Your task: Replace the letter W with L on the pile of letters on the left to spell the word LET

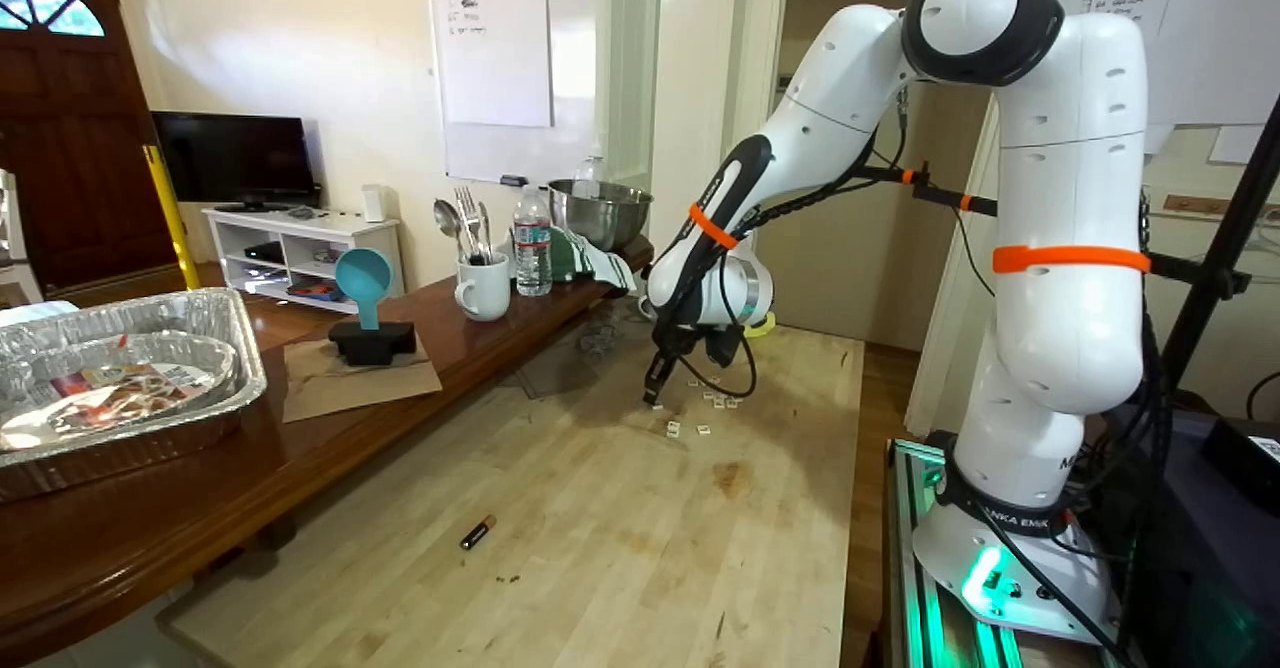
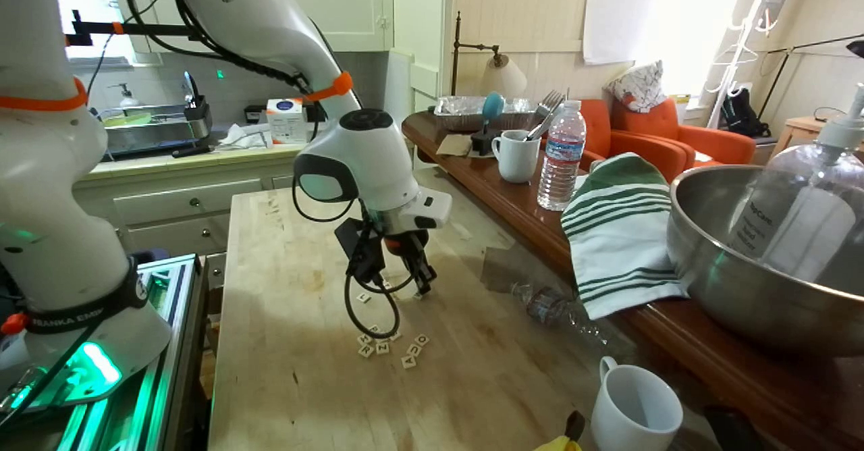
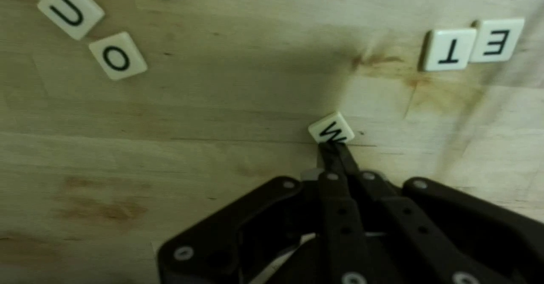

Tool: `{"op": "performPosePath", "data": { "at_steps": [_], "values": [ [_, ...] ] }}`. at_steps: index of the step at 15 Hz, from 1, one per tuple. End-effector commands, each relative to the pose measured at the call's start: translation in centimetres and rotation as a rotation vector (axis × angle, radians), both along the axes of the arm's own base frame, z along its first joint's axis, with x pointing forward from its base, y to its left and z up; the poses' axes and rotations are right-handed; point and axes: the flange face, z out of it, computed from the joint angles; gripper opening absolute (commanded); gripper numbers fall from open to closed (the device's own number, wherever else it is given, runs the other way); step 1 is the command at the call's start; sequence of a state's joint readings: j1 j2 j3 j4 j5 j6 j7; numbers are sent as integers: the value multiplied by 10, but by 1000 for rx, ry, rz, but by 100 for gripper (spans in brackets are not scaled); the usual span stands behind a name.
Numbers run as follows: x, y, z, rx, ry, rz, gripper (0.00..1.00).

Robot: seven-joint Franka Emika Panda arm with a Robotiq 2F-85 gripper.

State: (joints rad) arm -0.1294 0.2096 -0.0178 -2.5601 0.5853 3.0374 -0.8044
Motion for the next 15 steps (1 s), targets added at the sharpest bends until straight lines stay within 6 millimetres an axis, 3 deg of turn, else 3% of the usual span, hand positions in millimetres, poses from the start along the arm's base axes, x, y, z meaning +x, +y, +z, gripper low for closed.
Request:
{"op": "performPosePath", "data": {
  "at_steps": [1,13,15],
  "values": [
    [-19,-18,-3,-30,11,26,0],
    [-75,-64,-2,-90,64,96,0],
    [-78,-66,6,-94,50,94,0]
  ]
}}
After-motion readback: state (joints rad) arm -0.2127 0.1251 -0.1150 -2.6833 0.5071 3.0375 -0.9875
